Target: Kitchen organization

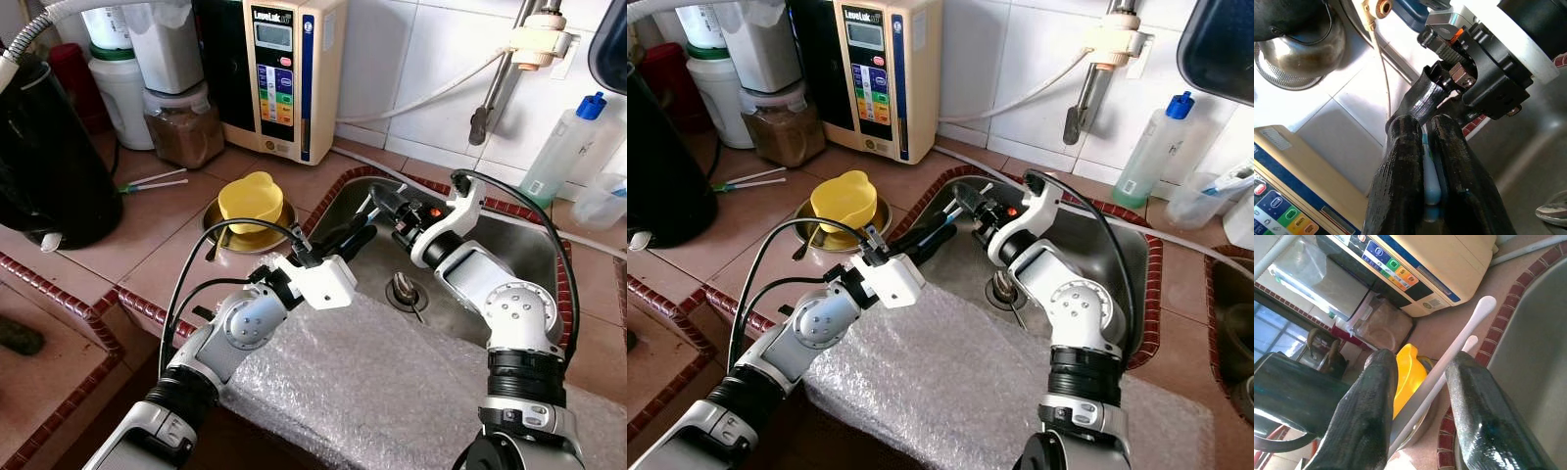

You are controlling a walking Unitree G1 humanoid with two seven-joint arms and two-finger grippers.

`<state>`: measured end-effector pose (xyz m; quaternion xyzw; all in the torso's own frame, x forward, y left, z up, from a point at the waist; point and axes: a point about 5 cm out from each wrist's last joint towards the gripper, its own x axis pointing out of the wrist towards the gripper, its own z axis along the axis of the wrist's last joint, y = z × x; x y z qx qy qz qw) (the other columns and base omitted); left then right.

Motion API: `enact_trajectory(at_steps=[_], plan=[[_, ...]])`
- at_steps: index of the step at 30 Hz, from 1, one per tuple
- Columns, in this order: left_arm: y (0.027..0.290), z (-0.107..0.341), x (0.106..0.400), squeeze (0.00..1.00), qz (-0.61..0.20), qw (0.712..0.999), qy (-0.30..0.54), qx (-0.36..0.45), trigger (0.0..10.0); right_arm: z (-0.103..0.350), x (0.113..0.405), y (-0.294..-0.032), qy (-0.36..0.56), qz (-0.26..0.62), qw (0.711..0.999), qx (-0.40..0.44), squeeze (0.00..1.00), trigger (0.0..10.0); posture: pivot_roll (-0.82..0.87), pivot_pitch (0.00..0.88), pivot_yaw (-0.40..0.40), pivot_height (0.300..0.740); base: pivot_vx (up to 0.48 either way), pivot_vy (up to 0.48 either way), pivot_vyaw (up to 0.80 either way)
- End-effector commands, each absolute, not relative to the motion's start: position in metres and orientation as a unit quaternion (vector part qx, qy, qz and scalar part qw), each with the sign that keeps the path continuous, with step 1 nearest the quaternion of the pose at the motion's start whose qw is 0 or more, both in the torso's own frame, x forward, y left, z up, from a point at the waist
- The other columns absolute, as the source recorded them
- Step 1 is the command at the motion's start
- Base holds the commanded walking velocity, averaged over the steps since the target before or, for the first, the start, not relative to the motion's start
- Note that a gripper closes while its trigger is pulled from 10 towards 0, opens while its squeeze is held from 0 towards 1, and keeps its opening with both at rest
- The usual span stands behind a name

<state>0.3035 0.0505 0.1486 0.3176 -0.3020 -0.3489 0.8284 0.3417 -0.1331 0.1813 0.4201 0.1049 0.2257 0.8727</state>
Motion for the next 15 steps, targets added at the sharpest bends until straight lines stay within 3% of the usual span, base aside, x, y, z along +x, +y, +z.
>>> enact_trajectory(at_steps=[1,10,13,14,15], plan=[[0.0506,0.1479,0.3019,0.00,-0.352,0.825,-0.306,0.319,0.0,0.1812,0.3441,-0.1346,0.108,0.218,0.876,0.417,0.00,0.0,0.03,0.000,-0.007,0.740,0.000,0.000,0.00],[0.0484,0.1485,0.3006,0.00,-0.353,0.825,-0.307,0.315,0.4,0.1777,0.3437,-0.1383,0.106,0.205,0.875,0.426,0.00,0.0,0.03,0.000,-0.004,0.740,0.000,0.000,0.00],[0.0458,0.1501,0.3007,0.00,-0.353,0.824,-0.311,0.315,2.2,0.1734,0.3439,-0.1426,0.112,0.188,0.880,0.421,0.00,0.0,0.03,0.000,-0.008,0.740,0.000,0.000,0.00],[0.0456,0.1507,0.3008,0.00,-0.350,0.825,-0.313,0.314,3.3,0.1717,0.3445,-0.1443,0.114,0.180,0.882,0.420,0.00,0.0,0.02,0.000,-0.006,0.740,0.000,0.000,0.00],[0.0456,0.1507,0.3008,0.00,-0.350,0.825,-0.313,0.314,3.3,0.1717,0.3445,-0.1443,0.114,0.180,0.882,0.420,0.00,0.0,0.02,0.000,-0.006,0.740,0.000,0.000,0.00]])
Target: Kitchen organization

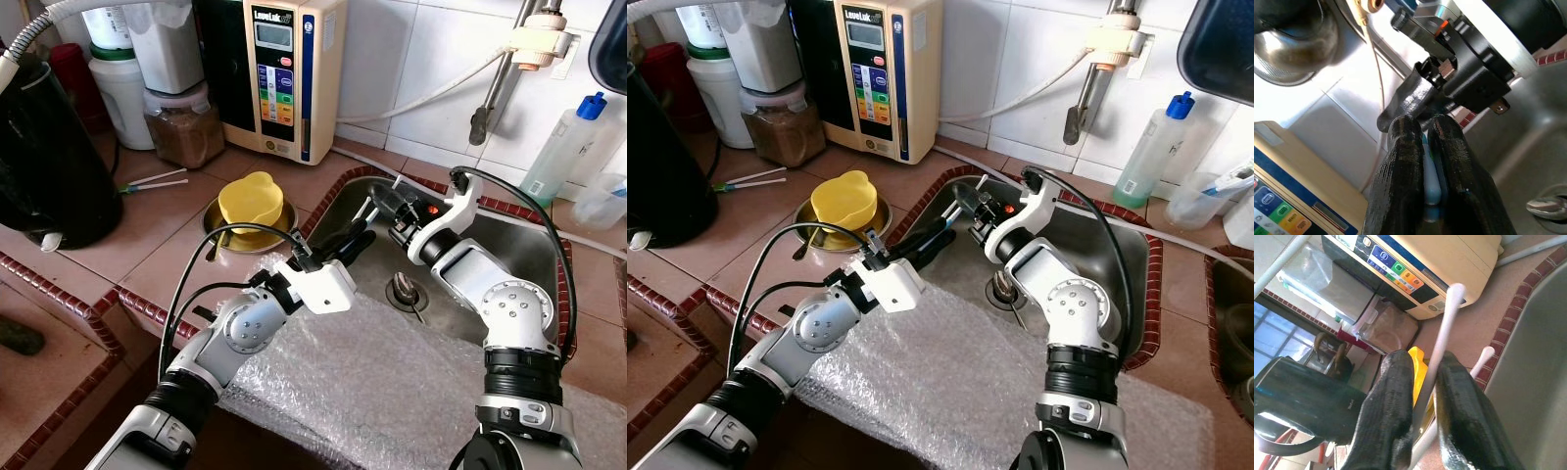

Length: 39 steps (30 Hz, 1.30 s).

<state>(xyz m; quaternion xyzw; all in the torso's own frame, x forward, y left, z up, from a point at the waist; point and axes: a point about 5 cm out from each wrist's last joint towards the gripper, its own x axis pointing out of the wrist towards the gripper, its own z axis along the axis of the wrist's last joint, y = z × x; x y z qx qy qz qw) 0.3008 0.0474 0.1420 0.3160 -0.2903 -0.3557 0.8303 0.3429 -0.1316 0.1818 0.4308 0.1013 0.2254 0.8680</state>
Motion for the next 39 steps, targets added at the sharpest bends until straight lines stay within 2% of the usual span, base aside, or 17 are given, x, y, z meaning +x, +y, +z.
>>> enact_trajectory(at_steps=[1,2,3,4,5,6,7,9,20,25,27,29,30,31,32,33,39], plan=[[0.047,0.151,0.301,0.00,-0.347,0.827,-0.314,0.312,4.1,0.173,0.345,-0.145,0.111,0.175,0.882,0.423,0.00,0.0,0.02,0.000,-0.003,0.740,0.000,0.000,0.00],[0.047,0.151,0.301,0.00,-0.347,0.827,-0.315,0.313,4.1,0.173,0.346,-0.146,0.109,0.174,0.881,0.426,0.00,0.0,0.02,0.000,-0.003,0.740,0.000,0.000,0.00],[0.048,0.151,0.301,0.00,-0.347,0.826,-0.314,0.313,4.7,0.175,0.345,-0.146,0.107,0.174,0.881,0.426,0.00,0.0,0.02,0.000,-0.001,0.740,0.000,0.000,0.00],[0.049,0.151,0.301,0.00,-0.347,0.827,-0.313,0.313,4.8,0.175,0.345,-0.145,0.107,0.174,0.882,0.426,0.00,0.0,0.02,0.000,0.001,0.740,0.000,0.000,0.00],[0.050,0.152,0.302,0.00,-0.342,0.832,-0.311,0.307,10.0,0.173,0.345,-0.145,0.107,0.170,0.882,0.426,0.00,0.0,0.02,0.000,0.002,0.740,0.000,0.000,0.00],[0.051,0.152,0.303,0.00,-0.339,0.835,-0.310,0.302,10.0,0.173,0.344,-0.145,0.108,0.169,0.882,0.426,0.00,0.0,0.02,0.000,0.002,0.740,0.000,0.000,0.00],[0.053,0.154,0.305,1.00,-0.332,0.844,-0.306,0.290,10.0,0.172,0.344,-0.145,0.108,0.167,0.883,0.426,0.00,0.0,0.02,0.000,0.003,0.740,0.000,0.000,0.00],[0.055,0.156,0.307,1.00,-0.325,0.856,-0.299,0.267,10.0,0.171,0.344,-0.145,0.108,0.163,0.884,0.425,0.00,0.0,0.02,0.000,0.003,0.740,0.000,0.000,0.00],[0.055,0.162,0.308,1.00,-0.317,0.859,-0.310,0.255,10.0,0.174,0.352,-0.153,0.088,0.125,0.903,0.401,0.00,0.0,0.03,0.000,-0.003,0.740,0.000,0.000,0.00],[0.060,0.160,0.308,1.00,-0.306,0.881,-0.284,0.223,10.0,0.169,0.355,-0.152,0.079,0.104,0.932,0.340,0.00,0.0,0.03,0.000,0.006,0.740,0.000,0.000,0.00],[0.061,0.156,0.308,1.00,-0.312,0.889,-0.264,0.205,10.0,0.167,0.356,-0.150,0.073,0.096,0.949,0.292,0.00,0.0,0.04,0.000,0.008,0.740,0.000,0.000,0.00],[0.061,0.155,0.308,1.00,-0.312,0.893,-0.257,0.197,10.0,0.167,0.357,-0.150,0.070,0.092,0.952,0.284,0.00,0.0,0.04,0.000,0.009,0.740,0.000,0.000,0.00],[0.063,0.154,0.308,1.00,-0.312,0.899,-0.246,0.184,10.0,0.165,0.357,-0.150,0.067,0.089,0.962,0.251,0.00,0.0,0.04,0.000,0.011,0.740,0.000,0.000,0.00],[0.067,0.150,0.310,1.00,-0.313,0.916,-0.205,0.145,10.0,0.161,0.357,-0.151,0.060,0.084,0.980,0.170,0.00,0.0,0.04,0.000,0.012,0.740,0.000,0.000,0.00],[0.067,0.150,0.310,1.00,-0.313,0.916,-0.205,0.145,10.0,0.161,0.357,-0.151,0.060,0.084,0.980,0.170,0.00,0.0,0.04,0.000,0.012,0.740,0.000,0.000,0.00],[0.069,0.145,0.311,1.00,-0.321,0.928,-0.163,0.098,10.0,0.155,0.356,-0.152,0.052,0.081,0.992,0.082,0.00,0.0,0.04,0.000,0.012,0.740,0.000,0.000,0.00],[0.072,0.144,0.310,1.00,-0.344,0.931,-0.112,0.050,10.0,0.136,0.353,-0.153,0.056,0.086,0.994,-0.042,0.00,0.0,0.05,0.000,0.015,0.740,0.000,0.000,0.00]])
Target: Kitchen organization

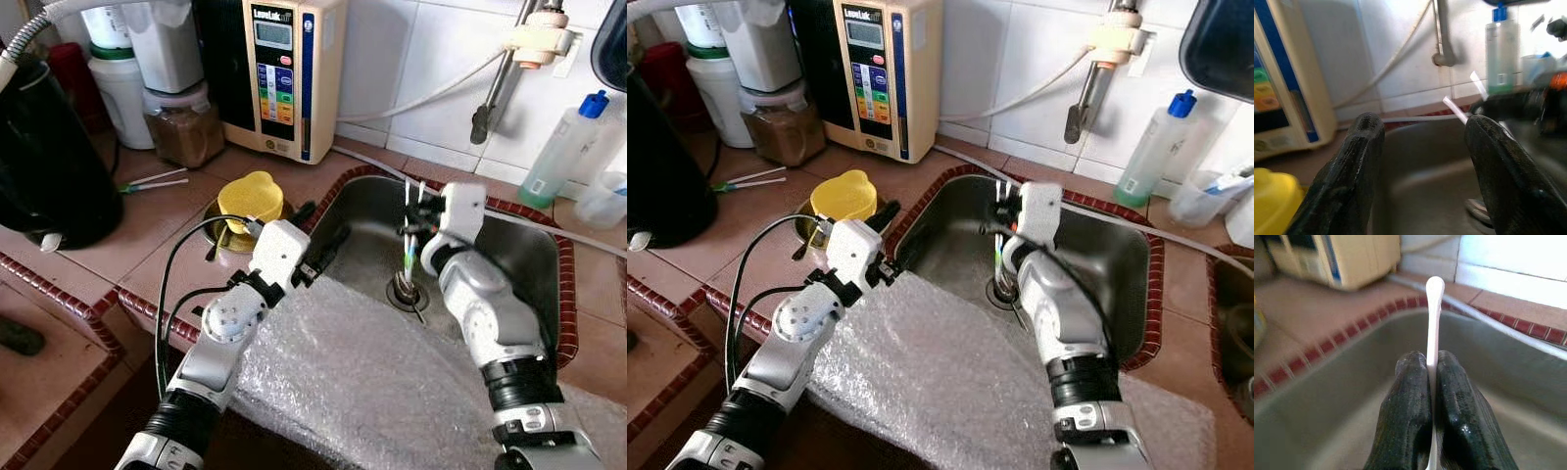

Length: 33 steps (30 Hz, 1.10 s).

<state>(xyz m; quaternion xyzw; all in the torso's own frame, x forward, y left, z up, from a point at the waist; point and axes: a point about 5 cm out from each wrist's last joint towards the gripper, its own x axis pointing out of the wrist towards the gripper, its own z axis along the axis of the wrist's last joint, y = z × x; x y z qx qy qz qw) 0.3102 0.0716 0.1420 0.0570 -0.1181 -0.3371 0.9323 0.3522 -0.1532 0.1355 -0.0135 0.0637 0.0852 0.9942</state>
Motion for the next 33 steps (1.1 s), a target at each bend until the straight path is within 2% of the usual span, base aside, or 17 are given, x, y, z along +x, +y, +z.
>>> enact_trajectory(at_steps=[1,4,8,9,10,11,12,13,22,28,33], plan=[[0.073,0.143,0.310,1.00,-0.350,0.930,-0.100,0.047,10.0,0.132,0.352,-0.154,0.062,0.084,0.992,-0.067,0.00,0.0,0.05,0.000,0.015,0.740,0.000,0.000,0.00],[0.072,0.140,0.307,1.00,-0.372,0.924,-0.069,0.047,10.0,0.119,0.349,-0.149,0.065,0.105,0.983,-0.135,0.00,0.0,0.05,0.000,0.019,0.740,0.000,0.000,0.00],[0.071,0.139,0.303,1.00,-0.388,0.919,-0.048,0.041,10.0,0.108,0.345,-0.146,0.079,0.119,0.979,-0.149,0.00,0.0,0.05,0.000,0.023,0.740,0.000,0.000,0.00],[0.070,0.138,0.302,1.00,-0.393,0.918,-0.041,0.040,10.0,0.106,0.344,-0.146,0.081,0.122,0.978,-0.151,0.05,0.0,0.05,0.000,0.023,0.740,0.000,0.000,0.00],[0.070,0.138,0.302,1.00,-0.396,0.917,-0.037,0.039,10.0,0.105,0.344,-0.146,0.082,0.123,0.977,-0.151,0.05,0.0,0.05,0.000,0.023,0.740,0.000,0.000,0.00],[0.070,0.136,0.300,1.00,-0.404,0.913,-0.026,0.046,10.0,0.101,0.343,-0.148,0.092,0.116,0.977,-0.156,1.00,9.4,0.05,0.000,0.025,0.740,0.000,0.000,0.00],[0.070,0.136,0.300,1.00,-0.404,0.913,-0.026,0.046,10.0,0.101,0.343,-0.148,0.092,0.116,0.977,-0.156,1.00,9.4,0.05,0.000,0.025,0.740,0.000,0.000,0.00],[0.070,0.134,0.299,1.00,-0.412,0.910,-0.012,0.046,10.0,0.096,0.343,-0.150,0.101,0.114,0.976,-0.158,1.00,10.0,0.05,0.000,0.023,0.740,0.000,0.000,0.00],[0.075,0.131,0.297,1.00,-0.415,0.908,0.010,0.059,10.0,0.097,0.345,-0.147,0.093,0.118,0.976,-0.159,1.00,10.0,0.06,0.000,0.021,0.740,0.000,0.000,0.00],[0.077,0.131,0.296,1.00,-0.415,0.906,0.012,0.080,10.0,0.104,0.349,-0.142,0.075,0.125,0.983,-0.112,1.00,10.0,0.07,0.000,0.023,0.740,0.000,0.000,0.00],[0.085,0.142,0.308,1.00,-0.356,0.930,-0.018,0.088,10.0,0.118,0.349,-0.134,0.035,0.139,0.988,-0.050,1.00,10.0,0.07,0.000,0.029,0.740,0.000,0.000,0.00]])
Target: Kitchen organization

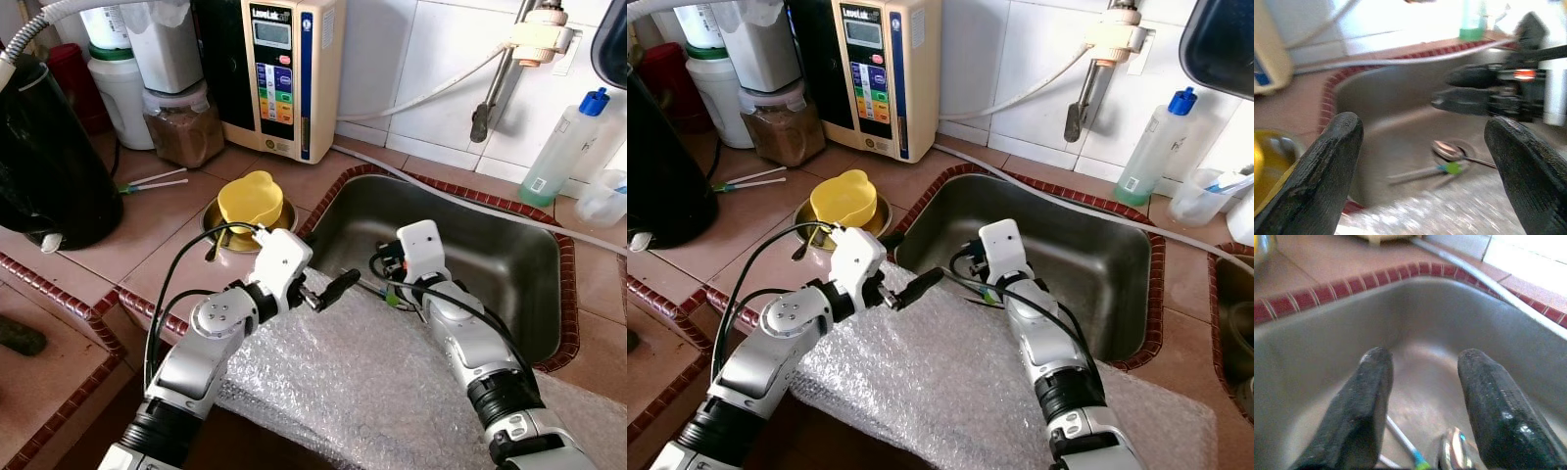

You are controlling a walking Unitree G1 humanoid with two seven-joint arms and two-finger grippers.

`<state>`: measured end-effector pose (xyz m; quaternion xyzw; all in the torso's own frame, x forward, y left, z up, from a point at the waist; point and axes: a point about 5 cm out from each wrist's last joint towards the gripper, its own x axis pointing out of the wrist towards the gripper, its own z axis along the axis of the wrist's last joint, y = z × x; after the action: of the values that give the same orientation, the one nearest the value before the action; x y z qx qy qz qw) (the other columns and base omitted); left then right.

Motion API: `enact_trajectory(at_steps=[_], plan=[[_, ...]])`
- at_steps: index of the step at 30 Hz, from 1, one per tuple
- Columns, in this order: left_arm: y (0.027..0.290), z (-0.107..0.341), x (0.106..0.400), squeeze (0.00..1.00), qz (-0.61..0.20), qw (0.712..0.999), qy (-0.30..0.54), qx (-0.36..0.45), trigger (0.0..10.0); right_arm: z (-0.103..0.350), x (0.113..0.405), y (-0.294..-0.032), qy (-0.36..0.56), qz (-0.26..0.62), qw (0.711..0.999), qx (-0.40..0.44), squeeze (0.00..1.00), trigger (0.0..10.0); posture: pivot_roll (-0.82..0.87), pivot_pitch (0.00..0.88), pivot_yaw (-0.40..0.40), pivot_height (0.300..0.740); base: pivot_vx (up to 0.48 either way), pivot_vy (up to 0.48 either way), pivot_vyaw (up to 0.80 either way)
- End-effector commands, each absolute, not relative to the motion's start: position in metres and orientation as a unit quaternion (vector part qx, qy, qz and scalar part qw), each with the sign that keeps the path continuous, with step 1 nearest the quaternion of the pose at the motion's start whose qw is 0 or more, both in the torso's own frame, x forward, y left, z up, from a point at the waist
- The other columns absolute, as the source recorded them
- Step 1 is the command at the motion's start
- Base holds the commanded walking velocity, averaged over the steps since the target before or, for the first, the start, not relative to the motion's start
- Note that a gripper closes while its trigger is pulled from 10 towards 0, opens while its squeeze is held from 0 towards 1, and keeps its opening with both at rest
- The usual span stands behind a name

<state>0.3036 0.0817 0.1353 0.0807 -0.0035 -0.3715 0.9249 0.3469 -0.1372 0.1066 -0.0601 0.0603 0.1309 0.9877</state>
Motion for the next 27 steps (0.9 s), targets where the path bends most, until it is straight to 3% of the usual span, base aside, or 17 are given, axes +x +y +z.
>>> enact_trajectory(at_steps=[1,5,18,26,27], plan=[[0.088,0.145,0.312,1.00,-0.341,0.936,-0.024,0.090,10.0,0.120,0.348,-0.130,0.027,0.149,0.988,-0.035,1.00,10.0,0.07,0.000,0.029,0.740,0.000,0.000,0.00],[0.106,0.157,0.331,1.00,-0.261,0.956,-0.055,0.121,10.0,0.131,0.340,-0.106,-0.013,0.210,0.977,-0.031,1.00,10.0,0.07,0.000,0.033,0.740,0.000,0.000,0.00],[0.135,0.159,0.355,1.00,-0.125,0.977,-0.052,0.167,10.0,0.119,0.326,-0.096,-0.003,0.236,0.971,-0.032,1.00,10.0,0.06,0.000,0.039,0.740,0.000,0.000,0.00],[0.158,0.154,0.369,1.00,-0.021,0.994,-0.012,0.109,10.0,0.118,0.320,-0.092,-0.003,0.254,0.966,-0.037,1.00,10.0,0.06,0.000,0.037,0.740,0.000,0.000,0.00],[0.160,0.154,0.370,0.96,-0.013,0.995,-0.009,0.101,10.0,0.118,0.320,-0.092,-0.002,0.255,0.966,-0.038,1.00,10.0,0.06,0.000,0.037,0.740,0.000,0.000,0.00]])
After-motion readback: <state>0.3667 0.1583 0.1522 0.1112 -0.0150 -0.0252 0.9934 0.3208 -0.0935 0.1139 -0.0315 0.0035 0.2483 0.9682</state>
